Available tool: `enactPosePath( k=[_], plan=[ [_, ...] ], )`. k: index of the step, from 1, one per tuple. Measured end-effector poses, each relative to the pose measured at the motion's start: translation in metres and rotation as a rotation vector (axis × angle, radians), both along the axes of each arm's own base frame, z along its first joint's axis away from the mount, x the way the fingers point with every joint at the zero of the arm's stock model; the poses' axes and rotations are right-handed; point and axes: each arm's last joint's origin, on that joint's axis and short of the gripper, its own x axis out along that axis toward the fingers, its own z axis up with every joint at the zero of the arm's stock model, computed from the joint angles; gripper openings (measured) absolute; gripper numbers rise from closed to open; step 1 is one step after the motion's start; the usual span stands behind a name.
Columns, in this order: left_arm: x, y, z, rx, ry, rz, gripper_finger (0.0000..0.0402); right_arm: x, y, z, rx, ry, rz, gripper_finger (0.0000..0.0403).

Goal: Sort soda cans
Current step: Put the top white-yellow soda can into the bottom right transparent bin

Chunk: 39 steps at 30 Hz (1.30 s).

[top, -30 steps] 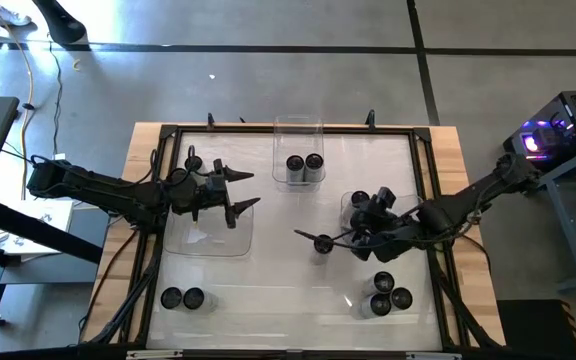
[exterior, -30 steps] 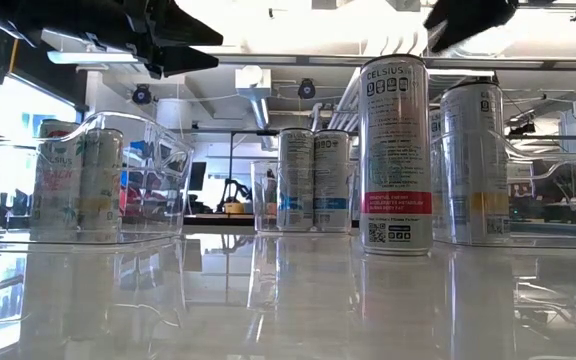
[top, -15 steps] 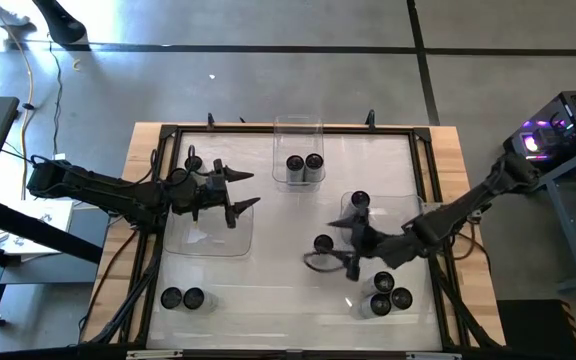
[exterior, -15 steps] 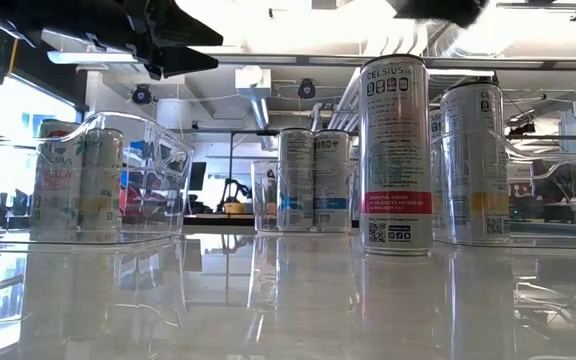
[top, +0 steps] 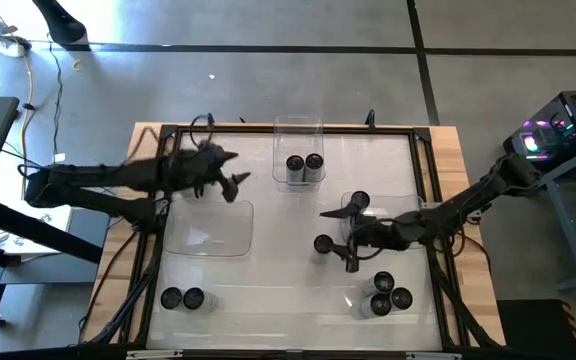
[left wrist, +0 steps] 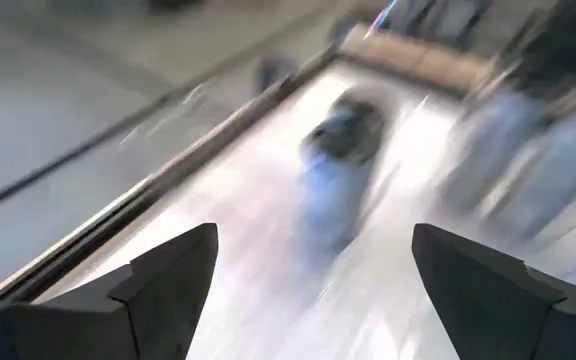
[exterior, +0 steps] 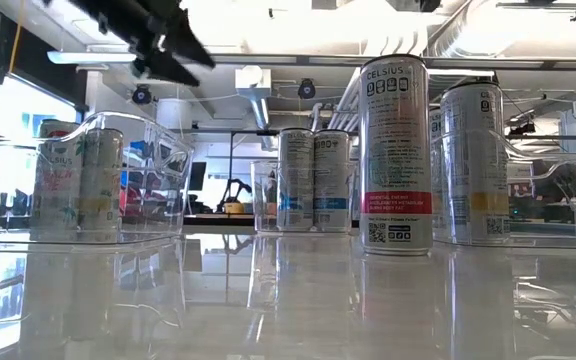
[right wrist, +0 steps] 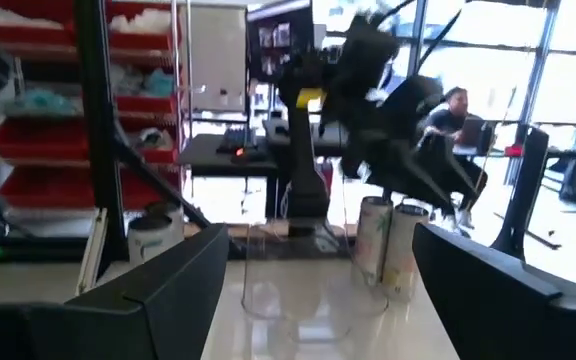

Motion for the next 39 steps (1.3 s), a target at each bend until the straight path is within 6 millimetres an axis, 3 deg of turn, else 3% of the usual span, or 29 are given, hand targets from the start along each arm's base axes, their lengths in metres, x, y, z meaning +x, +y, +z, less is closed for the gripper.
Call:
enactPosePath(
  k=[5, 9, 14, 28, 39],
  plan=[
    [-0.019, 0.016, 0.03, -0.135, 0.268, 0.16, 0.033, 0.0, 0.0, -0.005, -0.019, 0.047, 0.01, 0.0314],
    [-0.034, 0.022, 0.032, -0.213, 0.427, 0.255, 0.033, 0.001, 0.002, -0.008, -0.033, 0.072, 0.057, 0.0314],
    [-0.049, 0.031, 0.026, -0.275, 0.546, 0.334, 0.033, 0.001, 0.002, -0.009, -0.04, 0.084, 0.076, 0.0314],
    [-0.06, 0.058, -0.009, -0.388, 0.617, 0.384, 0.033, 0.002, 0.003, -0.011, -0.026, 0.094, 0.079, 0.0314],
    [-0.064, 0.062, -0.031, -0.431, 0.644, 0.374, 0.033, 0.002, 0.003, -0.011, -0.025, 0.094, 0.079, 0.0314]
  ],
)
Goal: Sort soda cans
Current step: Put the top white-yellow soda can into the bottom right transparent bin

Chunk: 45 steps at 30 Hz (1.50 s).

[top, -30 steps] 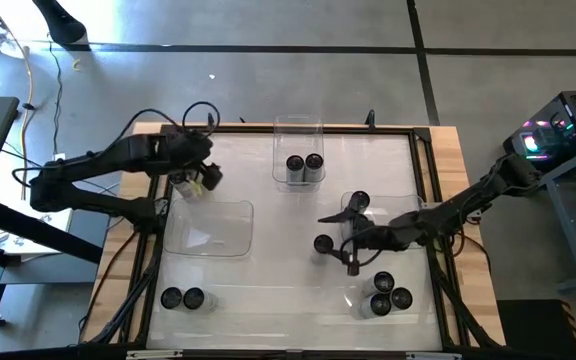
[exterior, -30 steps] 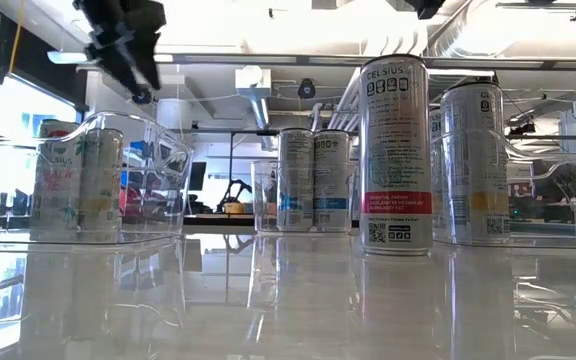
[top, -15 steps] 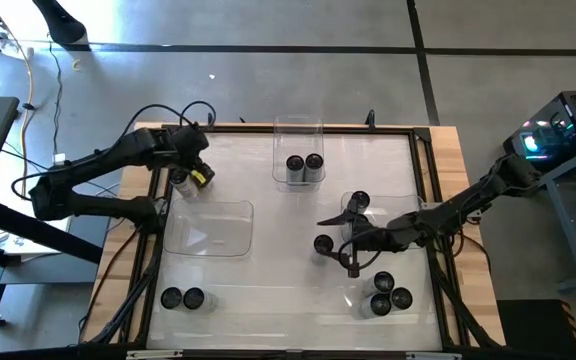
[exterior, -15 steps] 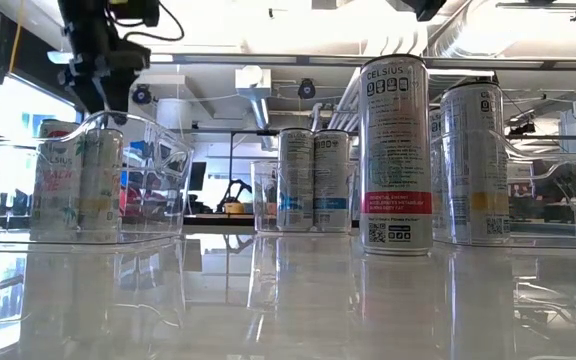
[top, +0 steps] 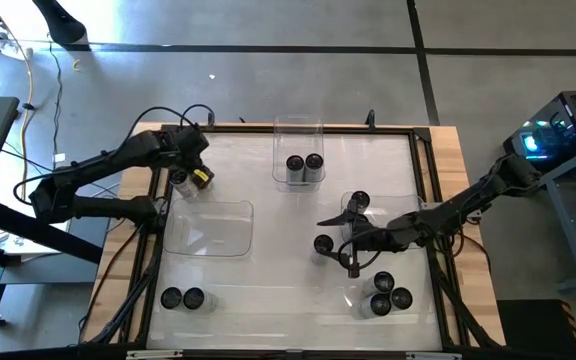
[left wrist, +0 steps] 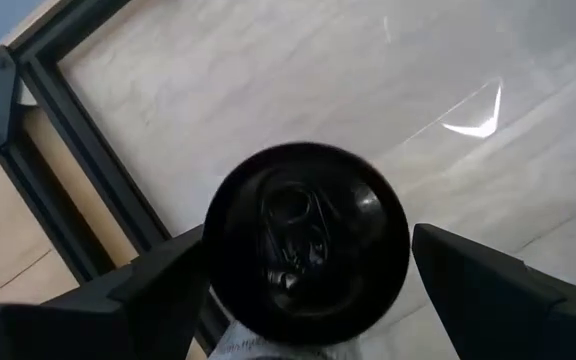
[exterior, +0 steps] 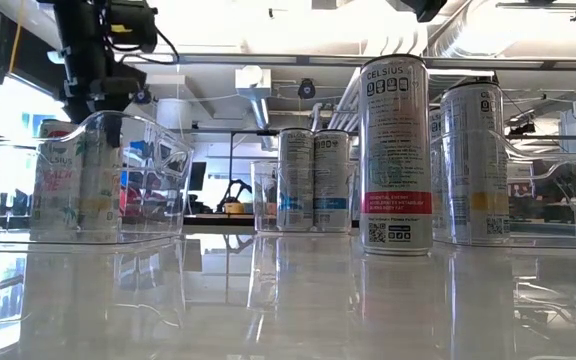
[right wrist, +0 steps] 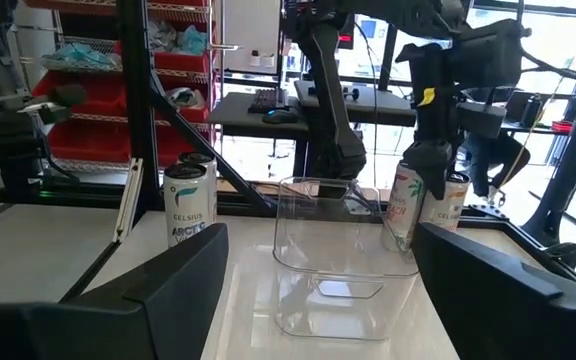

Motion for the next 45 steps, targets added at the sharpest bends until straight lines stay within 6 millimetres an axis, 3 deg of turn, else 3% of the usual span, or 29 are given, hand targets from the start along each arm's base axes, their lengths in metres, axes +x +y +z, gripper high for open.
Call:
enactPosePath(
  k=[5, 12, 18, 24, 31, 38, 45],
  plan=[
    [0.005, 0.002, -0.001, 0.01, -0.054, -0.024, 0.0318, 0.0, 0.0, 0.0, 0.008, 0.0, 0.0, 0.0314],
    [0.014, 0.002, 0.001, -0.03, -0.172, -0.115, 0.025, 0.0, 0.0, 0.0, 0.011, 0.0, -0.001, 0.0314],
    [0.033, -0.002, 0.01, 0.014, -0.331, -0.214, 0.0247, 0.0, 0.0, 0.0, 0.011, -0.001, -0.007, 0.0314],
    [0.051, -0.015, 0.038, 0.069, -0.424, -0.298, 0.0247, 0.001, -0.001, 0.001, 0.016, -0.009, -0.013, 0.0314],
    [0.093, -0.031, 0.06, 0.107, -0.466, -0.458, 0.0247, 0.003, -0.008, 0.002, 0.049, -0.017, -0.041, 0.0314],
    [0.145, -0.049, 0.054, 0.087, -0.384, -0.617, 0.0247, 0.004, -0.01, 0.002, 0.059, -0.017, -0.046, 0.0314],
    [0.178, -0.068, 0.041, 0.044, -0.315, -0.711, 0.0254, 0.004, -0.01, 0.002, 0.075, -0.017, -0.045, 0.0314]
  ],
)
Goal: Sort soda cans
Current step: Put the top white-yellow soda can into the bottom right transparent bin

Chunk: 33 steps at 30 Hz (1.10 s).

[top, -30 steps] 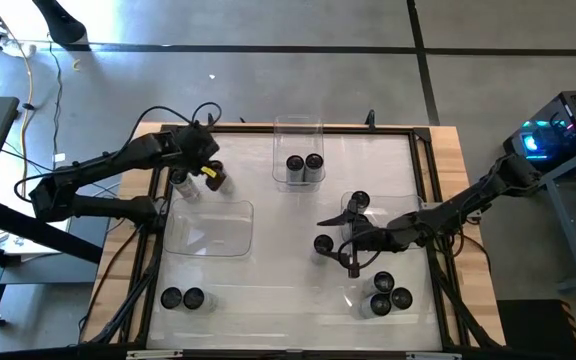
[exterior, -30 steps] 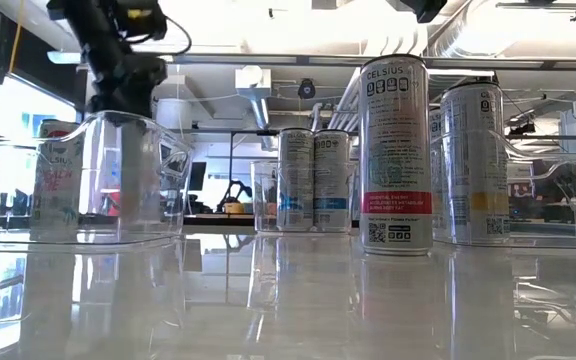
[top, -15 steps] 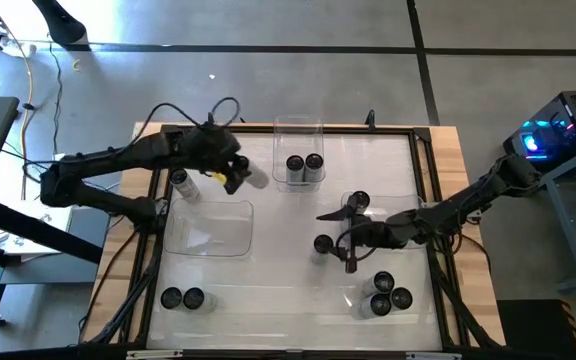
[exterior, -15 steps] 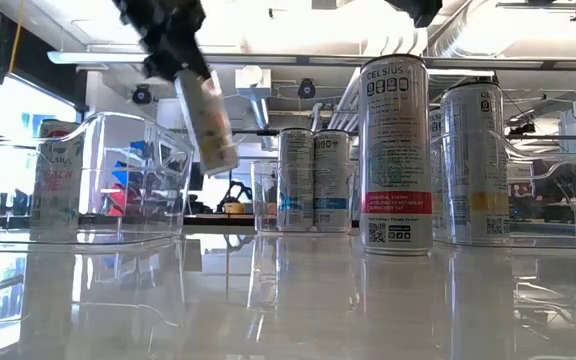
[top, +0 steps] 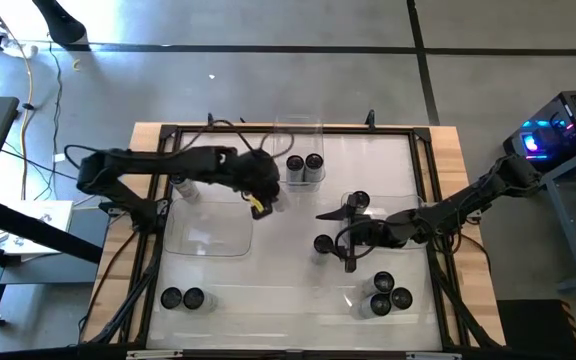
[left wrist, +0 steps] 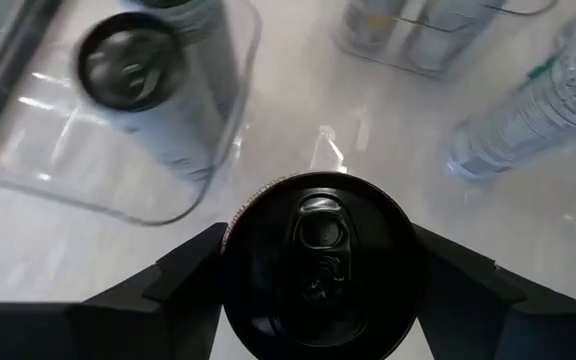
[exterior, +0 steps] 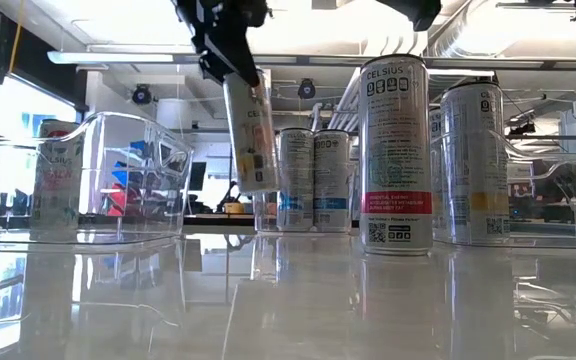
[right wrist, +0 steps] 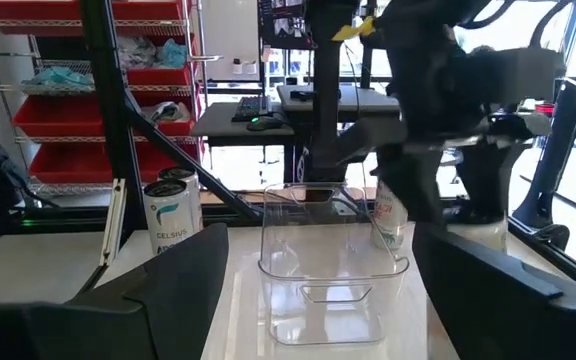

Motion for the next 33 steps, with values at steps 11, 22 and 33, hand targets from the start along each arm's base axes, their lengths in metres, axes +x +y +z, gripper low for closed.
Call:
enactPosePath(
  k=[11, 22, 33],
  plan=[
    [0.027, -0.034, -0.031, -0.046, 0.077, -0.093, 0.0257, 0.0, 0.0, -0.001, -0.003, 0.007, 0.0, 0.0314],
    [0.043, -0.044, -0.048, -0.037, 0.073, -0.128, 0.0278, 0.0, 0.0, -0.002, -0.003, 0.015, 0.0, 0.0314],
    [0.043, -0.032, -0.046, -0.056, 0.05, -0.144, 0.0318, 0.001, -0.002, -0.006, 0.026, 0.056, -0.008, 0.0314]
  ],
)
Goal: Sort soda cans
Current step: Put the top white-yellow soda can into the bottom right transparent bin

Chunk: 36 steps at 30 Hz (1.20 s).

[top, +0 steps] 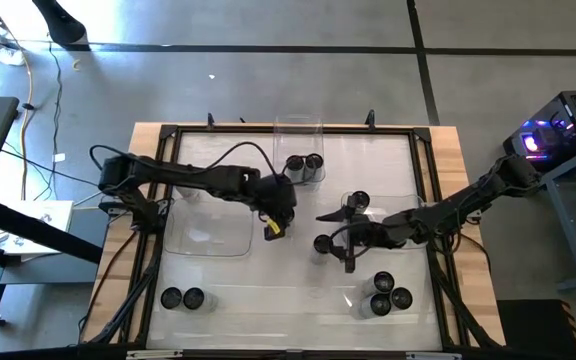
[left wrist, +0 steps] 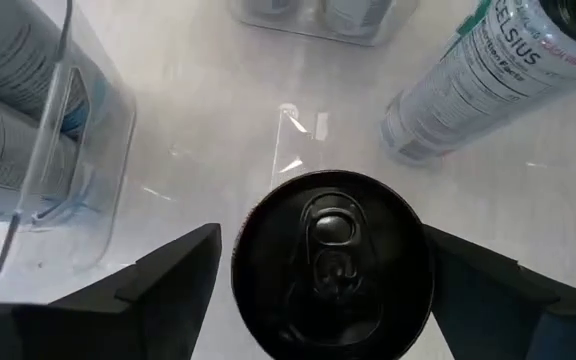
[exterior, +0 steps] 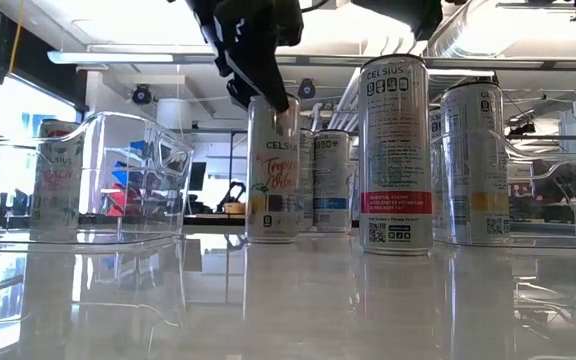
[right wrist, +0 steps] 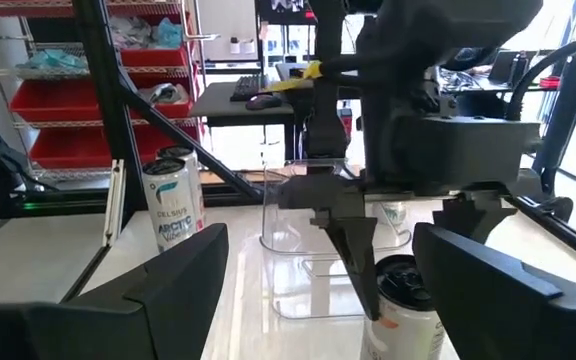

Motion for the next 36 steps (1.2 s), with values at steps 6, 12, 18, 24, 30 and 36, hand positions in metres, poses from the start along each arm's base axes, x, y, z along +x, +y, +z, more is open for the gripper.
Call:
enactPosePath(
  k=[6, 12, 18, 24, 30, 36],
  plan=[
    [-0.011, -0.001, 0.02, -0.04, -0.056, -0.003, 0.0321, 0.008, -0.014, -0.002, 0.054, 0.009, -0.013, 0.0314],
    [-0.044, -0.01, 0.054, 0.034, -0.076, 0.043, 0.0321, 0.041, -0.027, -0.009, 0.011, 0.115, -0.028, 0.0314],
    [-0.083, -0.011, 0.077, 0.244, -0.05, 0.256, 0.0321, 0.083, -0.042, -0.002, -0.089, 0.317, -0.076, 0.0314],
    [-0.113, -0.019, 0.081, 0.42, -0.023, 0.434, 0.0321, 0.112, -0.054, -0.01, -0.094, 0.439, -0.087, 0.0314],
    [-0.131, -0.024, 0.061, 0.416, -0.046, 0.487, 0.0321, 0.121, -0.059, -0.025, -0.05, 0.496, -0.098, 0.0314],
    [-0.144, -0.023, 0.035, 0.396, -0.045, 0.527, 0.0321, 0.121, -0.059, -0.029, -0.029, 0.512, -0.105, 0.0314]
  ],
)
